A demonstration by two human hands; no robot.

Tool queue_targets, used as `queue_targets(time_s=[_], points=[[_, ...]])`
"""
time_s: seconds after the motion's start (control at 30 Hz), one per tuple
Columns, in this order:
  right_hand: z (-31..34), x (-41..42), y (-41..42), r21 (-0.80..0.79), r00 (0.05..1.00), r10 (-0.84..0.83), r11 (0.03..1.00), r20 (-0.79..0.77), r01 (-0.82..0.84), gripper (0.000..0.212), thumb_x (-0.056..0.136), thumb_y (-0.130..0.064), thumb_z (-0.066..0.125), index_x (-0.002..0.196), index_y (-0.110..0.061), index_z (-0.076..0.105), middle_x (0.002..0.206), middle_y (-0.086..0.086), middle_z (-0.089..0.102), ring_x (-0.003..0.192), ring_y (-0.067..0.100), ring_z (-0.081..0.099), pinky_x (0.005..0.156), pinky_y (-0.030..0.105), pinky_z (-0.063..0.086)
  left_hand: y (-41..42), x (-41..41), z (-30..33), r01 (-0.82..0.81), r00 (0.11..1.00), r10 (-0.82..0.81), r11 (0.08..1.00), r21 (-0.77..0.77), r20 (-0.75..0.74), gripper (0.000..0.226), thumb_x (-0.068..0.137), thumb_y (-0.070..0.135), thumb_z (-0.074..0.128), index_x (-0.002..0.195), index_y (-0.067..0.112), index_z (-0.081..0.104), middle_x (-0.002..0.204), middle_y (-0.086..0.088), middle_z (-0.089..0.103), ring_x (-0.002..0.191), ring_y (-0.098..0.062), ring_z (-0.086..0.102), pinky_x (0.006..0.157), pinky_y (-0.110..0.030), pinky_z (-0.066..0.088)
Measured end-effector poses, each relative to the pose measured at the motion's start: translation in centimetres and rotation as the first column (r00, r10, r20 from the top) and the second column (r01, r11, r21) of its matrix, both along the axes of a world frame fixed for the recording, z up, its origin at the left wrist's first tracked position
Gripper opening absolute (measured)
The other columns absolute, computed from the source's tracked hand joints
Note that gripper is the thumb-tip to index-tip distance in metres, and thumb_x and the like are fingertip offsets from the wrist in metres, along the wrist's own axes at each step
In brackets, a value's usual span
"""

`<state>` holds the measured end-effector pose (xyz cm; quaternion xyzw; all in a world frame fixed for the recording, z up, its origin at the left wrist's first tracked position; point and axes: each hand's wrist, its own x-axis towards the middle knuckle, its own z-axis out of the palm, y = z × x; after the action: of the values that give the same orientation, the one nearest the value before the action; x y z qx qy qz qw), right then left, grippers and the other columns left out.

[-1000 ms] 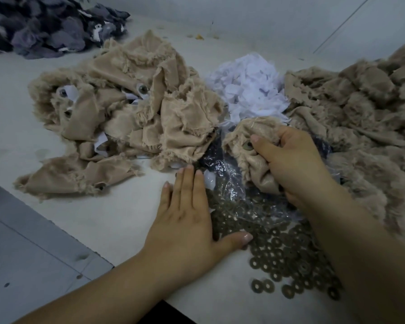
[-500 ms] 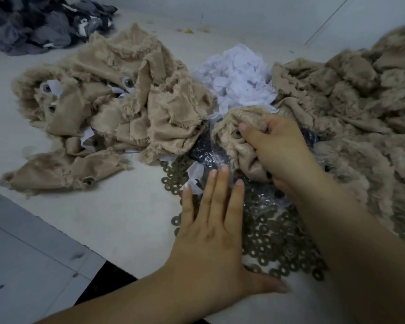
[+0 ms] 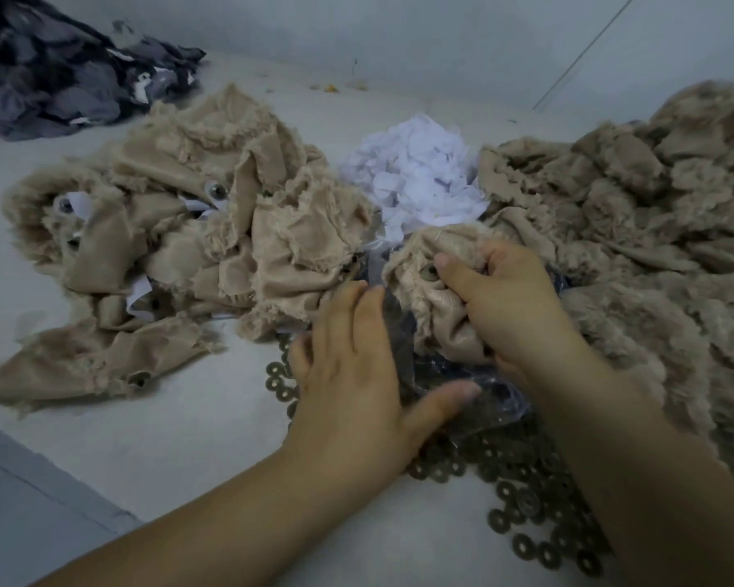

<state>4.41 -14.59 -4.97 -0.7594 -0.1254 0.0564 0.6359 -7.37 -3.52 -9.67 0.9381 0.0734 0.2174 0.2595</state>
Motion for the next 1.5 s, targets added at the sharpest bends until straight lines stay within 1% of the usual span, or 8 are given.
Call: queue_targets(time_s=[0.1, 0.27, 0.47, 0.7, 0.9, 1.07, 1.37, 1.5], points=[[-0.2, 0.0, 0.3, 0.005, 0.998, 0.014, 1.0, -0.062, -0.014, 0.017, 0.094, -0.021, 0.067, 0.095, -0.004, 0.071, 0.084, 0.018, 0.075, 0.077, 0.035, 0.073, 0.07, 0.05, 0.062, 1.6, 3.1, 1.9, 0.028, 0.987, 0.012, 0.969, -0.245, 0.161, 0.057, 0.085, 0.064, 0.052, 0.116, 0.016, 0.054, 0.11, -0.001, 0.057, 0.103, -0.018, 0.054, 0.088, -0.041, 0.049], [-0.2, -0.2, 0.5, 0.145, 0.995, 0.057, 0.988, -0.079, -0.045, 0.026, 0.091, -0.032, 0.07, 0.105, -0.01, 0.072, 0.093, 0.014, 0.077, 0.087, 0.031, 0.074, 0.081, 0.05, 0.06, 2.6, 6.9, 3.3, 0.184, 0.961, -0.023, 0.796, -0.577, 0.276, 0.025, 0.092, 0.03, 0.064, 0.072, 0.015, 0.063, 0.055, 0.004, 0.058, 0.051, -0.002, 0.05, 0.05, -0.023, 0.043], [-0.7, 0.2, 0.6, 0.243, 0.981, 0.123, 0.966, -0.147, -0.084, 0.022, 0.082, -0.025, 0.071, 0.1, -0.013, 0.075, 0.096, 0.006, 0.078, 0.09, 0.021, 0.075, 0.076, 0.032, 0.059, 3.5, 9.5, 3.6, 0.254, 0.942, 0.056, 0.524, -0.813, 0.33, 0.036, 0.089, 0.036, 0.059, 0.076, 0.003, 0.063, 0.07, -0.028, 0.06, 0.061, -0.022, 0.052, 0.057, -0.043, 0.047], [-0.7, 0.4, 1.2, 0.415, 0.934, 0.118, 0.909, -0.337, 0.035, 0.029, 0.103, -0.017, 0.047, 0.113, 0.0, 0.068, 0.105, 0.019, 0.075, 0.103, 0.031, 0.071, 0.093, 0.04, 0.056, 4.0, 8.9, 1.9, 0.423, 0.906, -0.227, 0.51, -0.749, 0.357, 0.012, 0.084, 0.029, 0.068, 0.076, 0.02, 0.07, 0.067, -0.005, 0.065, 0.063, -0.017, 0.059, 0.061, -0.034, 0.053], [-0.3, 0.2, 1.5, 0.401, 0.928, 0.049, 0.909, -0.369, 0.112, 0.029, 0.103, -0.023, 0.047, 0.112, -0.006, 0.069, 0.098, 0.014, 0.077, 0.088, 0.028, 0.075, 0.072, 0.036, 0.06, 4.3, 9.1, 1.6, 0.417, 0.906, -0.214, 0.31, -0.854, 0.365, 0.021, 0.091, 0.024, 0.058, 0.071, 0.022, 0.066, 0.069, -0.005, 0.06, 0.069, -0.021, 0.053, 0.068, -0.033, 0.05], [0.2, -0.5, 1.6, 0.488, 0.885, 0.277, 0.87, -0.375, -0.065, 0.042, 0.078, -0.032, 0.071, 0.106, -0.001, 0.074, 0.107, 0.021, 0.074, 0.096, 0.032, 0.073, 0.085, 0.041, 0.061, 4.4, 9.1, 1.4, 0.447, 0.89, -0.224, 0.252, -0.858, 0.398, 0.023, 0.094, 0.027, 0.057, 0.074, 0.02, 0.066, 0.07, -0.003, 0.065, 0.068, -0.013, 0.06, 0.064, -0.027, 0.052], [0.5, -0.6, 1.9, 0.503, 0.84, 0.277, 0.864, -0.466, -0.005, 0.035, 0.092, -0.022, 0.062, 0.112, 0.005, 0.07, 0.107, 0.024, 0.073, 0.099, 0.033, 0.071, 0.083, 0.036, 0.06, 4.3, 8.4, 1.7, 0.438, 0.899, -0.217, 0.382, -0.814, 0.381, 0.016, 0.083, 0.021, 0.07, 0.073, 0.01, 0.063, 0.068, -0.005, 0.062, 0.064, -0.015, 0.057, 0.06, -0.025, 0.053], [0.6, -0.7, 2.1, 0.524, 0.829, 0.298, 0.851, -0.474, -0.006, 0.035, 0.089, -0.022, 0.063, 0.111, 0.005, 0.071, 0.106, 0.023, 0.073, 0.09, 0.029, 0.073, 0.074, 0.032, 0.061, 4.6, 8.6, 1.7, 0.44, 0.895, -0.213, 0.272, -0.856, 0.392, 0.007, 0.081, 0.013, 0.068, 0.074, 0.013, 0.069, 0.075, -0.013, 0.063, 0.073, -0.026, 0.057, 0.069, -0.032, 0.053]])
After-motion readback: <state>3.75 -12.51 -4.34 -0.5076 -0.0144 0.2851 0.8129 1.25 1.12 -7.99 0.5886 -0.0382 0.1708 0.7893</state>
